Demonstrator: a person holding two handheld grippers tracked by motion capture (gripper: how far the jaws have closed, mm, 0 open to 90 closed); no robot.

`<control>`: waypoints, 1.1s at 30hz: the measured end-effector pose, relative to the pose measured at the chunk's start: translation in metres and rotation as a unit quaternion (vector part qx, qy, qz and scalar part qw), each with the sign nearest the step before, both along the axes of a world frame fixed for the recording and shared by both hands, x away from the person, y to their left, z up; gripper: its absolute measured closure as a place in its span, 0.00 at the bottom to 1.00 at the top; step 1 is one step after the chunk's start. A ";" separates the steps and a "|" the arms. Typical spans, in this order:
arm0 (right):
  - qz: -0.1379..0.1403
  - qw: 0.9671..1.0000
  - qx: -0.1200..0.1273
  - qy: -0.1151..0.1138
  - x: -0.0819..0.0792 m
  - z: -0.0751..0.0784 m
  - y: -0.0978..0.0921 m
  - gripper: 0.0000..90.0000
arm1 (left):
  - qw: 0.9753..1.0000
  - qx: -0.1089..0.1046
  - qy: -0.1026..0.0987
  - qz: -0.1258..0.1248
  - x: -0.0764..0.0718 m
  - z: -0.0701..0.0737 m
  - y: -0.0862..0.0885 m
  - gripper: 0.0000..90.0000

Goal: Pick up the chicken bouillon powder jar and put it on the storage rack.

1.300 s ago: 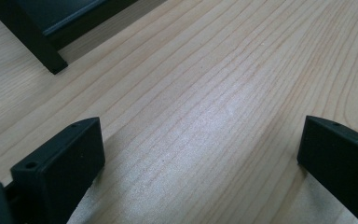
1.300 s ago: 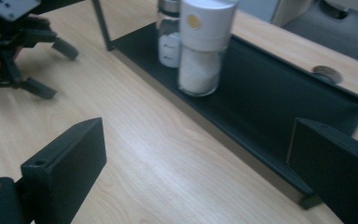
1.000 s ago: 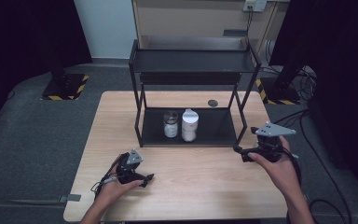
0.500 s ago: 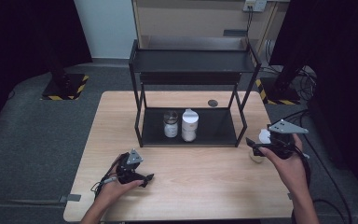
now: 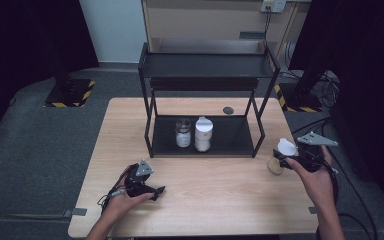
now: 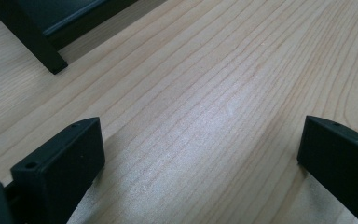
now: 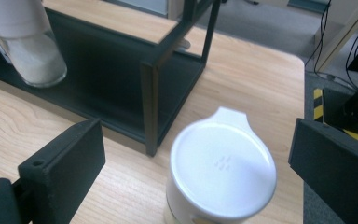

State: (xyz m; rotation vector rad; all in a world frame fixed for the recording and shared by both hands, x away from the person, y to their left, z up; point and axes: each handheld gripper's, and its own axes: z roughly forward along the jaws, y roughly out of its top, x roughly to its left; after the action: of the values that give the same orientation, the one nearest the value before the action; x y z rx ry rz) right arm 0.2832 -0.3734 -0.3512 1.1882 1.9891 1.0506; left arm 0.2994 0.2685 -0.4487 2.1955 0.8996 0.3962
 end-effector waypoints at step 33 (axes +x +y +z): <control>-0.016 0.998 0.028 0.062 0.016 -0.042 -0.015 0.05 | 1.000 0.000 0.000 0.000 0.000 0.000 0.000 0.00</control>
State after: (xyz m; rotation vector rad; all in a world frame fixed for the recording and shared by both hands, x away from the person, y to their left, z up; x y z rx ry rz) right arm 0.2992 -0.3885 -0.3936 1.3405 2.0401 1.0455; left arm 0.2995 0.2685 -0.4487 2.1956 0.8995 0.3958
